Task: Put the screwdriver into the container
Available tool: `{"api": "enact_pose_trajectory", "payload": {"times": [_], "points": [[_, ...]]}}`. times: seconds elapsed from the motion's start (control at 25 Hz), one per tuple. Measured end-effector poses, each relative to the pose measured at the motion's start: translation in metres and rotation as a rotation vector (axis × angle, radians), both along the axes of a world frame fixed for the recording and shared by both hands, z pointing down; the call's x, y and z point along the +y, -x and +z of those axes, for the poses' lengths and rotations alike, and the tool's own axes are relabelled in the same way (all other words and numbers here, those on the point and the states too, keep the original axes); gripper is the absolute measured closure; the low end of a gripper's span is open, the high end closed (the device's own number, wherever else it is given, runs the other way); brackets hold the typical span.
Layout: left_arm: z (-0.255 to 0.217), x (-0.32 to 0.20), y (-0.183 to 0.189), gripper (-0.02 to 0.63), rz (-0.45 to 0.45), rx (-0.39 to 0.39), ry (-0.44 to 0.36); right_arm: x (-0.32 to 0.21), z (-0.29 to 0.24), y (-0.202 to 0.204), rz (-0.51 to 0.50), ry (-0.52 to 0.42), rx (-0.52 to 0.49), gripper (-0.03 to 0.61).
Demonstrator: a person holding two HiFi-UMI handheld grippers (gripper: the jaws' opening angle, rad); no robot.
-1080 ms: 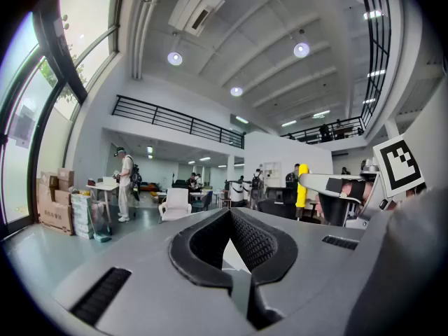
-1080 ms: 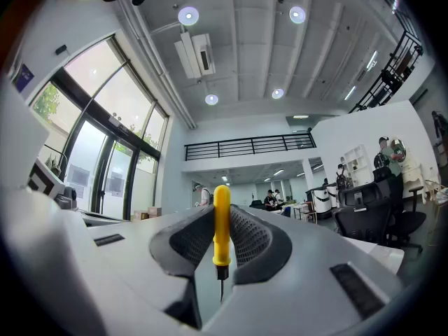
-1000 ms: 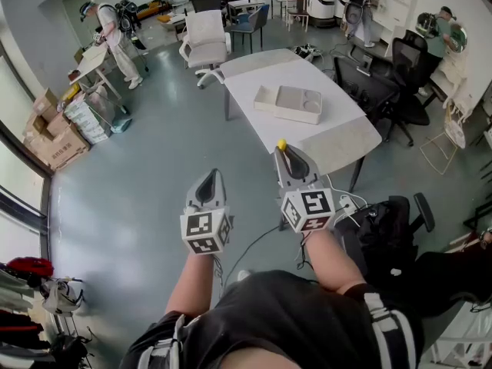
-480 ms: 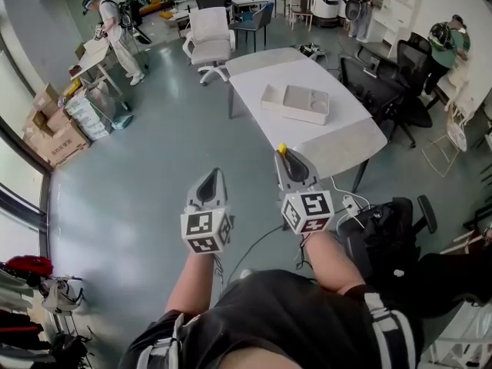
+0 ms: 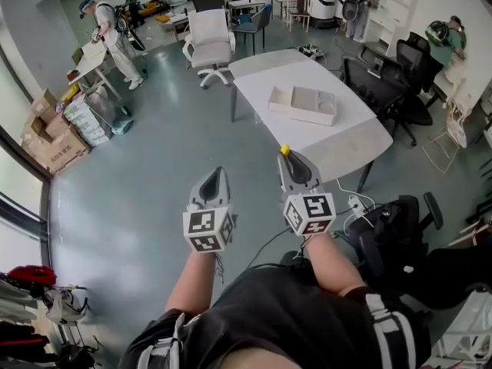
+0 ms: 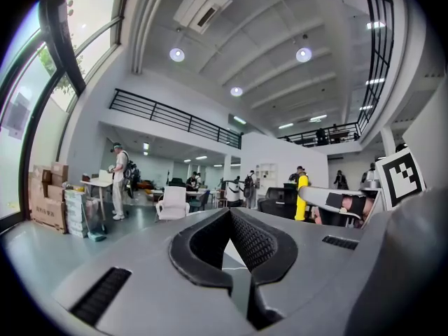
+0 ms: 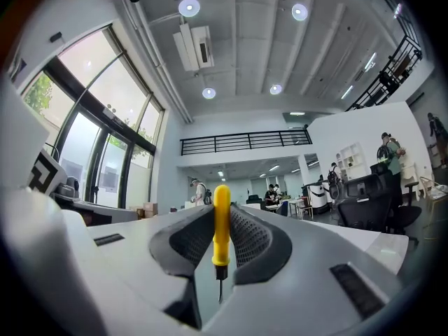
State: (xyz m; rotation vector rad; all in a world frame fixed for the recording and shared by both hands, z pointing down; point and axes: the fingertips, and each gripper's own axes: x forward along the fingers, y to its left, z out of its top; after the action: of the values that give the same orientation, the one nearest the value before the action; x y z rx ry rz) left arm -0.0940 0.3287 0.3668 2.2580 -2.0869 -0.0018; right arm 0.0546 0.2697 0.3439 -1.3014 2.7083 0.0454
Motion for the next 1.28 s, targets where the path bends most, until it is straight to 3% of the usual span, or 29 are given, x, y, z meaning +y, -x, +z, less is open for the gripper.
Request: {"api": "enact_pose_trajectory", "payload": {"times": [0.24,0.44,1.28], "points": [[0.004,-0.018,0.010,0.607,0.019,-0.010,-0.007,-0.015,0.008,0.014,0.038,-0.039,0.063,0.512],[0.009,-0.046,0.020,0.607,0.027,-0.005,0.007,-0.047,0.014,0.019,0.043,0.002,0.029,0.512],[-0.004,-0.224,0.049,0.607,0.029,-0.037,0.028,-0.226,0.012,0.051,0.043,0.033,0.022,0.512]]}}
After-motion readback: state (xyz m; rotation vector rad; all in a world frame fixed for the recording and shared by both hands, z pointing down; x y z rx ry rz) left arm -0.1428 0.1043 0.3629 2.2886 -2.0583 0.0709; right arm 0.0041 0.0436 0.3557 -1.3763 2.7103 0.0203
